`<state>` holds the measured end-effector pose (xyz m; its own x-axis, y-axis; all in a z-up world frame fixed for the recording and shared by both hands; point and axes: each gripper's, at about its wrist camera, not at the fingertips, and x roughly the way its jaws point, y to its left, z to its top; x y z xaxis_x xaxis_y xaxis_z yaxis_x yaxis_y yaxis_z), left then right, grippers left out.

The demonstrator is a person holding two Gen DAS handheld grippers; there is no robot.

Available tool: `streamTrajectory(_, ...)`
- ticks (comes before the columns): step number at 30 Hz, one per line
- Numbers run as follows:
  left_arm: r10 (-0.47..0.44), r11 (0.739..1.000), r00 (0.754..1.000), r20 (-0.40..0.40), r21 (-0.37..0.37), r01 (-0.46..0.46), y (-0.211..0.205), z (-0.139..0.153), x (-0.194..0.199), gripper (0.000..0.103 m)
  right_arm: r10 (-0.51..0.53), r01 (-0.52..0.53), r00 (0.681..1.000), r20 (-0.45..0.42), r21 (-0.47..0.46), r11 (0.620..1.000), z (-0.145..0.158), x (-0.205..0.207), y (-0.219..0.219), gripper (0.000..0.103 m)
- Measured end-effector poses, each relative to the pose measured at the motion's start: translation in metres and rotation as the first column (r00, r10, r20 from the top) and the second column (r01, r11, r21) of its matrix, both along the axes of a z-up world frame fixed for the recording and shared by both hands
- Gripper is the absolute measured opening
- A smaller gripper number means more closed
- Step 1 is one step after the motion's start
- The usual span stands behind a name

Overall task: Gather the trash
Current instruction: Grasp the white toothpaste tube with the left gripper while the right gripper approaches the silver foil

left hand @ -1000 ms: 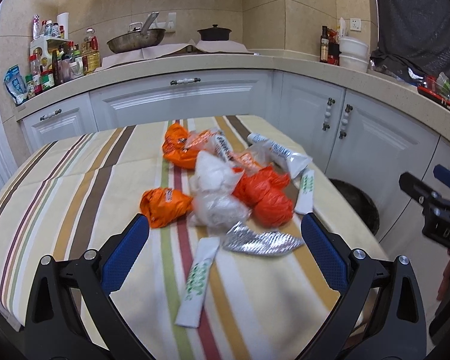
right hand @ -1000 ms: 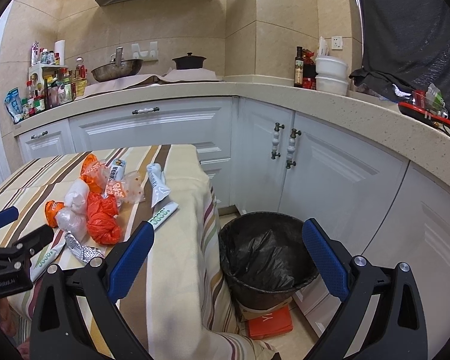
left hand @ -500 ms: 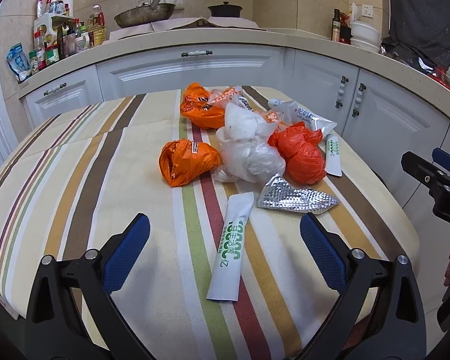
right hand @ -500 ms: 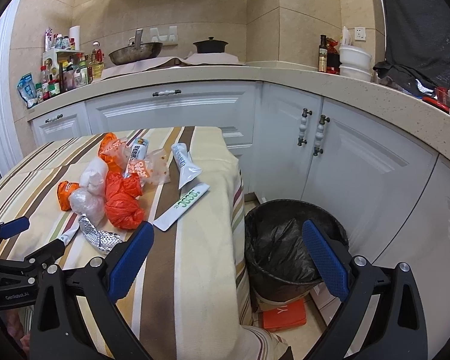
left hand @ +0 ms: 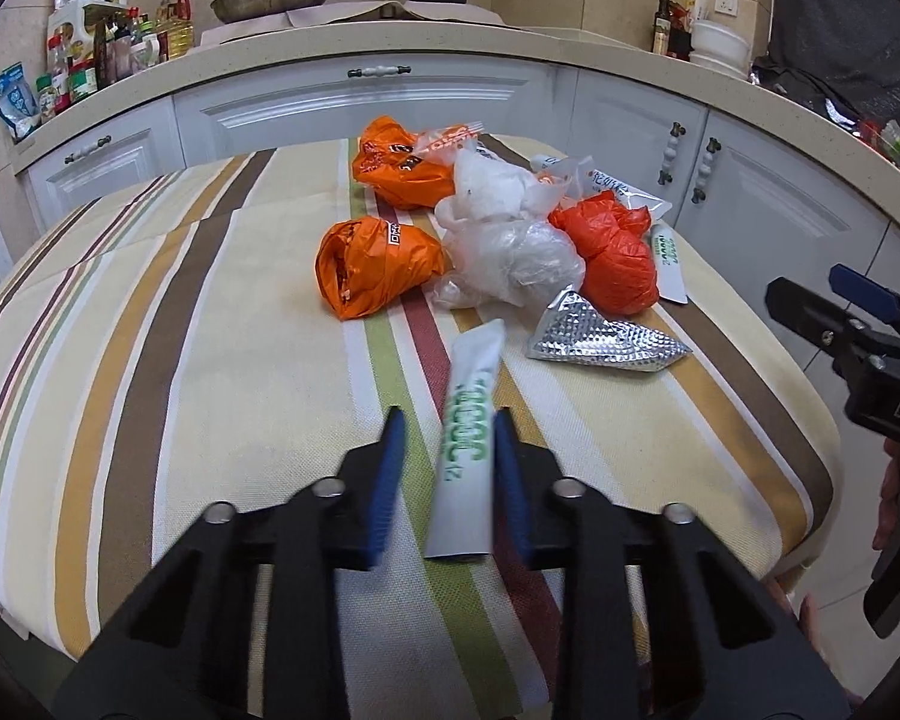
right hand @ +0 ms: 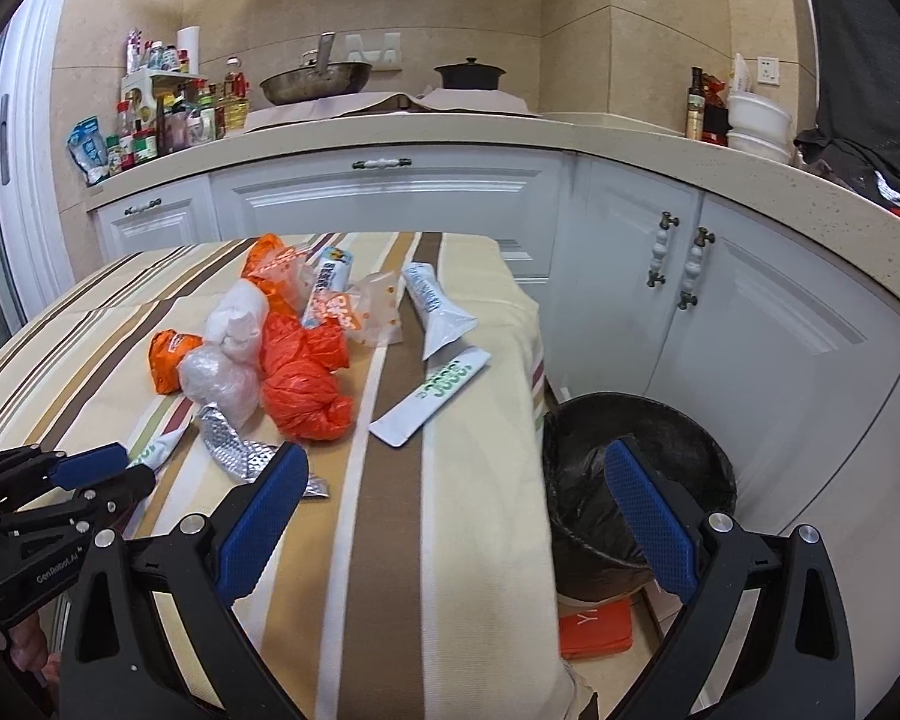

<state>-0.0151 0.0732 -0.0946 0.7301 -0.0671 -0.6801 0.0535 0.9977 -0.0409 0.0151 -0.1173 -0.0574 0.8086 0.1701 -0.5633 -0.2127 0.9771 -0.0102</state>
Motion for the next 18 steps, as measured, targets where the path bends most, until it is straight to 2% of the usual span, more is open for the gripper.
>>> streamTrajectory(3, -0.008, 1.0, 1.0, -0.006, -0.011, 0.008, 0.002, 0.001, -0.001, 0.017, 0.037, -0.037, 0.999, -0.011, 0.004, 0.999, -0.004, 0.0, 0.009, 0.096)
streamTrajectory(9, 0.018, 0.999, 1.0, -0.011, -0.032, -0.019, 0.014, 0.004, -0.005, 0.017, 0.183, -0.181, 0.982, -0.048, 0.051, 0.982, -0.012, 0.004, 0.032, 0.096)
streamTrajectory(18, 0.068, 0.996, 0.998, -0.017, -0.057, -0.068, 0.032, 0.004, -0.007, 0.017, 0.299, -0.28, 0.944, -0.142, 0.137, 0.95, -0.029, 0.018, 0.055, 0.096)
